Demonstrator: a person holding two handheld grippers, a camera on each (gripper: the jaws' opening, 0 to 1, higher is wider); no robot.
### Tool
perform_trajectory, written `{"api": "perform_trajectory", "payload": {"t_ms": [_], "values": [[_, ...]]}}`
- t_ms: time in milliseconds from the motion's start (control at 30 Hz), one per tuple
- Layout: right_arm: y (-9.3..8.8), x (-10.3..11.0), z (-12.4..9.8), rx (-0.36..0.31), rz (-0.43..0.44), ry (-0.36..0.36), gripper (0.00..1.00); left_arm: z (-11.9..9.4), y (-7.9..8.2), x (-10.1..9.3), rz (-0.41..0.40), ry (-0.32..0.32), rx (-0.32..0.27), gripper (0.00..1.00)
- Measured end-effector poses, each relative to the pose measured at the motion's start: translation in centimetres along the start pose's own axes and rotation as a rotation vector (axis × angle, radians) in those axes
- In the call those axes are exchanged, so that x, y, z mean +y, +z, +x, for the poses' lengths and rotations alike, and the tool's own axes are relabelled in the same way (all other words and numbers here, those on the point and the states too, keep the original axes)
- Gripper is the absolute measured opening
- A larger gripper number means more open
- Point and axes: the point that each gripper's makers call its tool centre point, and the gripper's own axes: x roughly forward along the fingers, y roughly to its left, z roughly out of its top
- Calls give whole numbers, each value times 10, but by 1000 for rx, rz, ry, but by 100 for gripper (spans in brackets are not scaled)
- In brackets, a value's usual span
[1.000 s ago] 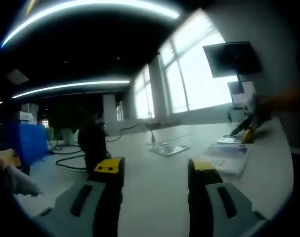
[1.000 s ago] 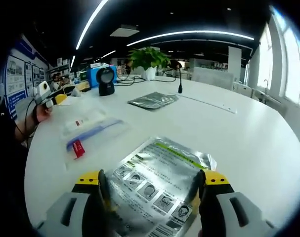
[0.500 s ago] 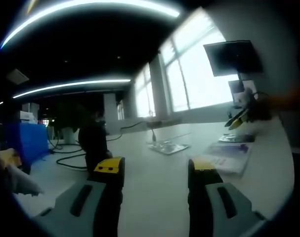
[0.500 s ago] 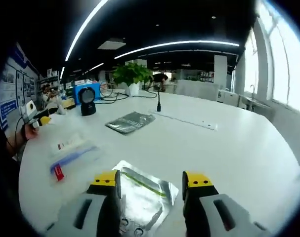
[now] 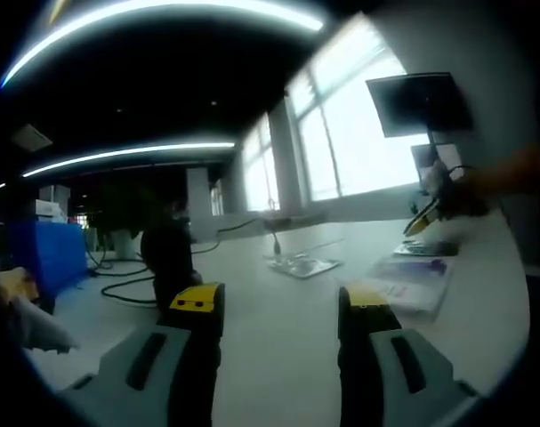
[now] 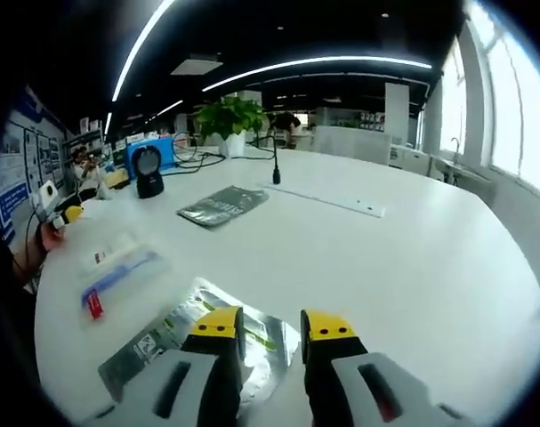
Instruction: Clip sheet goods on table flip sheet goods clip sheet goods scan sheet goods put sheet goods back to table
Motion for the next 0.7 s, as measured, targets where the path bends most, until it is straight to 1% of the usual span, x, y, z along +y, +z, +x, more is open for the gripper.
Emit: {"api": "perform_trajectory", "payload": {"t_ms": [100, 133, 167, 233, 333, 433, 500, 600, 700], "values": [[-3, -3, 6, 19, -11, -1, 15, 0, 1, 2, 0, 3, -4, 44], [-4, 2, 6, 27, -16, -9, 14, 0, 1, 2, 0, 3, -4, 44], [-6, 2, 6, 38, -27, -13, 13, 0, 0, 3, -1, 3, -3, 44], [-9, 2, 7, 57, -43, -17, 13, 0, -1, 3, -3, 1, -3, 44], [-11, 1, 7, 67, -42, -21, 12, 1, -1, 5, -4, -3, -3, 44], [-15, -1, 9, 93, -54, -32, 13, 1, -1, 6, -6, -3, -4, 44], [-18, -2, 10, 106, -40, -32, 15, 1, -1, 6, -7, -2, -5, 44], [-21, 1, 11, 120, -33, -20, 14, 1, -1, 5, -5, -1, -3, 44], [-21, 3, 11, 128, -29, -12, 14, 1, -1, 5, -3, -1, -3, 44]]}}
